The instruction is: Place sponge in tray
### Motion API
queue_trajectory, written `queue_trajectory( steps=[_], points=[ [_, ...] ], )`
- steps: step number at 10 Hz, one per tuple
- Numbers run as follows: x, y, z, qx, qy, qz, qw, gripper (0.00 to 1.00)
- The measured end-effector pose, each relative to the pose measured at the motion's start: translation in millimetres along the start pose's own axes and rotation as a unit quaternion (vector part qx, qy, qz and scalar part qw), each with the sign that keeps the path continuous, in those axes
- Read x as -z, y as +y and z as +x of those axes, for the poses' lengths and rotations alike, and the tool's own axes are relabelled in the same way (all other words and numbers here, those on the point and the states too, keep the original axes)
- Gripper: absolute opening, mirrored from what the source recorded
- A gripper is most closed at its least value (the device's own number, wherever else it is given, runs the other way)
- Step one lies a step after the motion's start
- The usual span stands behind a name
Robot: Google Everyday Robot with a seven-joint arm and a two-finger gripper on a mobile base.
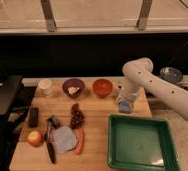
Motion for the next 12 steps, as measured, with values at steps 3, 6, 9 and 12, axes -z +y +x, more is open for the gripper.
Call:
queue_trajectory(
  steps=[3,6,9,12],
  points=[
    [0,21,-31,-0.031,-0.01,-0.002,0.9995,0.0],
    [-1,55,-62,-0.086,-0.011,-0.001,0.9962,0.0],
    [-8,95,-84,-0.152,-0.015,-0.006,0.9883,0.14],
    [-38,132,-87,-0.215,-0.033,-0.005,0.976,0.43]
  ],
)
